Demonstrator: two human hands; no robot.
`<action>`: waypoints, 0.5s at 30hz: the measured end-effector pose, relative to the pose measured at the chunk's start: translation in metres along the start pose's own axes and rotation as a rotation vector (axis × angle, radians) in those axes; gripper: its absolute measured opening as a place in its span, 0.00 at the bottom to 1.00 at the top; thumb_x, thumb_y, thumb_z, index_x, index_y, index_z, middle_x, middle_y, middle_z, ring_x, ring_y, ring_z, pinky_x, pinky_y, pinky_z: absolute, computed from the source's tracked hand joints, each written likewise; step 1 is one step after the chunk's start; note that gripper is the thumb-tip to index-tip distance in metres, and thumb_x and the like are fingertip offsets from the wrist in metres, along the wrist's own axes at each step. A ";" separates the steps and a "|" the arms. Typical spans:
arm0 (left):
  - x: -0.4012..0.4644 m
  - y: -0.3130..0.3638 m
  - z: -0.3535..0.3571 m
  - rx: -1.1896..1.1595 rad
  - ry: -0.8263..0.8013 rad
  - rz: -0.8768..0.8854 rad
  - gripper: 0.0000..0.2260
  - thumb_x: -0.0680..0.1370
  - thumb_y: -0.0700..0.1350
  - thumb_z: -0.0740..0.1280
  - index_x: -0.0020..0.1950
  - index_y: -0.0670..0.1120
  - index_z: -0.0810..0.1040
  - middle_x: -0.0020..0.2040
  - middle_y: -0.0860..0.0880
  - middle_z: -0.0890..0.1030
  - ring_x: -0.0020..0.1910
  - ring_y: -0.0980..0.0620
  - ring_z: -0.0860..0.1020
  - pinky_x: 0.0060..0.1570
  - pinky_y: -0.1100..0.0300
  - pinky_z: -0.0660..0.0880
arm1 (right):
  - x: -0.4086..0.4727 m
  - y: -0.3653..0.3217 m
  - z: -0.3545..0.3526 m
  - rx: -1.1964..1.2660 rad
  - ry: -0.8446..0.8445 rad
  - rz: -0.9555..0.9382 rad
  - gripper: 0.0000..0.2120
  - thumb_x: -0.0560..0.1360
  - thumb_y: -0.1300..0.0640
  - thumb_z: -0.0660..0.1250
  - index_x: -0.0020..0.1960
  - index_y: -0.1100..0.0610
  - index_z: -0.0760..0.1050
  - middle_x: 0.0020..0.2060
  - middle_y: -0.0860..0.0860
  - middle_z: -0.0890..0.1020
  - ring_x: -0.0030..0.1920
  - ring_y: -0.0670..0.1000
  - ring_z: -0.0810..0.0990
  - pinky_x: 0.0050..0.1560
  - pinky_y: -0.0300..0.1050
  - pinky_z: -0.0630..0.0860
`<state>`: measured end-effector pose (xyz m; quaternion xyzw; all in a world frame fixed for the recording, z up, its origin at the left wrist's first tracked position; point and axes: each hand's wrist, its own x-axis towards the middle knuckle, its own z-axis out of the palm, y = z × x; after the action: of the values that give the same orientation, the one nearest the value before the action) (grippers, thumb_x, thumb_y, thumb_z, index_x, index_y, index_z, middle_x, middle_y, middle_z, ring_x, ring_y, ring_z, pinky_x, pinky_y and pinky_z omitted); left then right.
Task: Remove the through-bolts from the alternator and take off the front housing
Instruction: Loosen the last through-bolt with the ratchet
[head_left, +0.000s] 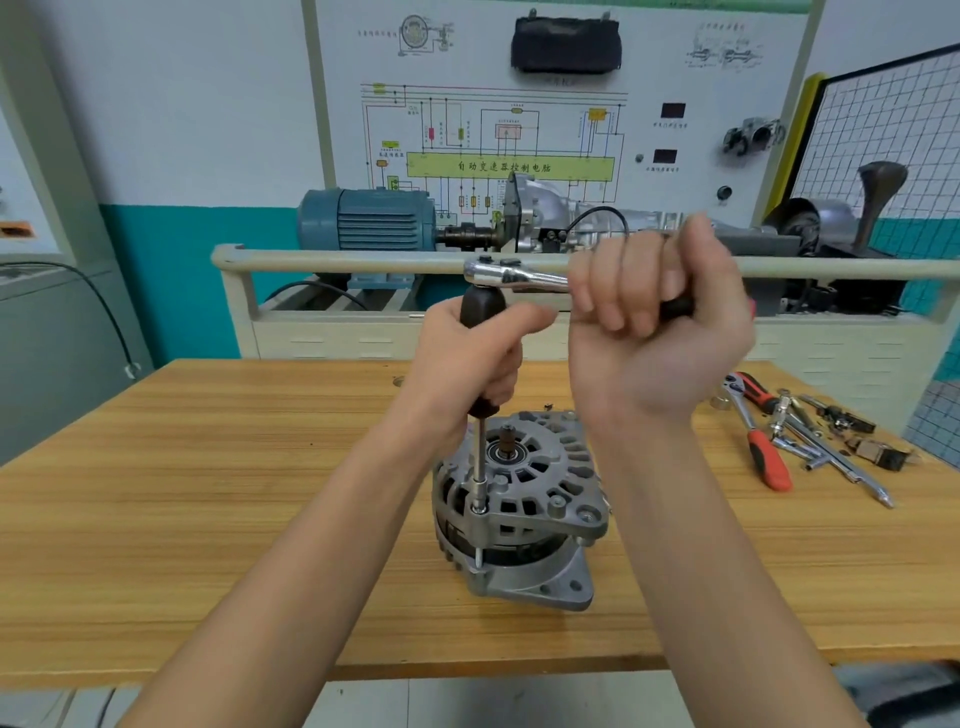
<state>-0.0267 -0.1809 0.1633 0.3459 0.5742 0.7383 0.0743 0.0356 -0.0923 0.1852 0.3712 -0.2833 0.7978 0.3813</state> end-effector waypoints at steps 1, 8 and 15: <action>0.001 0.001 -0.006 -0.045 -0.131 -0.026 0.17 0.70 0.44 0.71 0.27 0.46 0.66 0.20 0.51 0.62 0.18 0.54 0.58 0.21 0.65 0.57 | 0.006 -0.002 -0.006 0.116 0.067 0.098 0.22 0.76 0.62 0.55 0.23 0.55 0.64 0.17 0.48 0.61 0.19 0.47 0.59 0.26 0.40 0.59; 0.010 0.002 -0.017 -0.330 -0.618 -0.235 0.21 0.63 0.51 0.78 0.25 0.46 0.66 0.19 0.53 0.58 0.15 0.59 0.55 0.17 0.70 0.56 | 0.027 0.005 -0.020 0.479 0.345 0.319 0.19 0.73 0.60 0.57 0.24 0.56 0.61 0.16 0.47 0.60 0.17 0.46 0.59 0.23 0.38 0.58; 0.005 0.003 -0.002 -0.073 -0.100 -0.156 0.23 0.75 0.39 0.62 0.21 0.50 0.60 0.18 0.53 0.57 0.16 0.56 0.53 0.19 0.70 0.53 | -0.006 0.006 0.007 -0.088 0.013 -0.068 0.16 0.78 0.63 0.53 0.33 0.55 0.61 0.19 0.48 0.63 0.22 0.48 0.60 0.28 0.45 0.60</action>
<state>-0.0307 -0.1811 0.1681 0.3336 0.5677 0.7325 0.1729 0.0354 -0.1031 0.1834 0.3582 -0.3027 0.7737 0.4259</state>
